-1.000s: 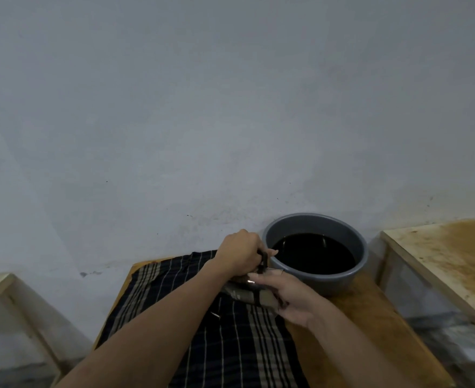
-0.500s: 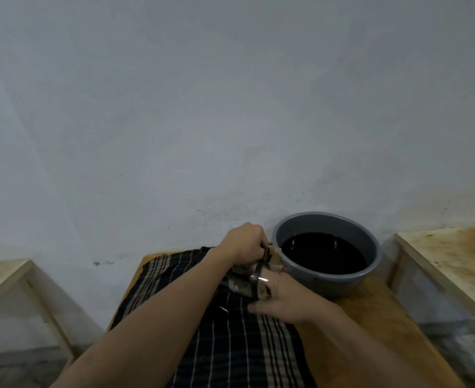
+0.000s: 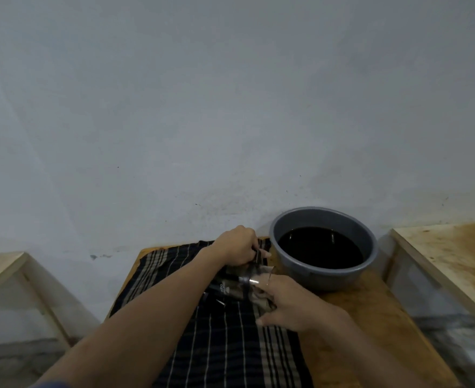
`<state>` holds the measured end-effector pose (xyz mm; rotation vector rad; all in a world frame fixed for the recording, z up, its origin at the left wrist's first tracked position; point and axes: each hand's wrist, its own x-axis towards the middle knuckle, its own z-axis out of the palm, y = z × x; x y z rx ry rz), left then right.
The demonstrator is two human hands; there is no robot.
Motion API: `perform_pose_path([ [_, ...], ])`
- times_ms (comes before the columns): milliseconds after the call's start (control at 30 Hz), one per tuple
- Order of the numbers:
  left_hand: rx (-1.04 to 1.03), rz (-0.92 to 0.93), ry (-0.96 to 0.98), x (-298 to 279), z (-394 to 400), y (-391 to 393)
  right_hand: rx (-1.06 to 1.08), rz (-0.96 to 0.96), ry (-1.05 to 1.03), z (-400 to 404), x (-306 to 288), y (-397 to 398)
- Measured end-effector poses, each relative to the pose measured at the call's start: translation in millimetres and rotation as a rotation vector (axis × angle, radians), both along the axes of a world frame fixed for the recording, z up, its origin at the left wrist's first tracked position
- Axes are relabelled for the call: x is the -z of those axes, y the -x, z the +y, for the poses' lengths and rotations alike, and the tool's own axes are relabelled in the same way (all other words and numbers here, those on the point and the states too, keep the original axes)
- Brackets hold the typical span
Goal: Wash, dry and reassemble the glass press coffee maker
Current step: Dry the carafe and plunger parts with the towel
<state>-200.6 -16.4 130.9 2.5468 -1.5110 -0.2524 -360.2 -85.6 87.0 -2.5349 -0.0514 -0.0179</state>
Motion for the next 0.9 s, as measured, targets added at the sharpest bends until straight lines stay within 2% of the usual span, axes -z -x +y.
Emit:
perform_pose_path([
  [33, -0.037, -0.048, 0.017, 3, 1, 1, 0.083, 0.025, -0.156, 0, 3, -1],
  [133, -0.135, -0.261, 0.089, 7, 8, 0, 0.4, 0.081, -0.942, -5, 9, -1],
  [167, -0.146, -0.321, 0.098, 9, 10, 1, 0.457, 0.091, -1.122, -5, 8, -1],
  [233, -0.155, -0.402, 0.111, 12, 13, 4, 0.511, 0.082, -1.287, -3, 4, 0],
  [367, -0.155, -0.378, 0.196, 17, 19, 2, 0.513, -0.076, -1.21, 3, -8, 1],
  [467, -0.098, -0.361, 0.215, 12, 16, 5, 0.386, -0.031, -1.108, 8, -5, -2],
  [600, 0.004, -0.396, 0.231, 13, 10, 9, 0.16, 0.066, -0.755, 8, -5, -6],
  [700, 0.002, -0.443, 0.208, 17, 12, 6, 0.216, -0.065, -0.617, 6, 5, -8],
  [767, 0.003, -0.48, 0.228, 12, 12, 8, 0.351, -0.115, -0.726, 7, 4, -6],
  [900, 0.12, -0.626, 0.442, 3, 14, 13, 0.44, 0.007, -1.356, -3, -7, 0],
])
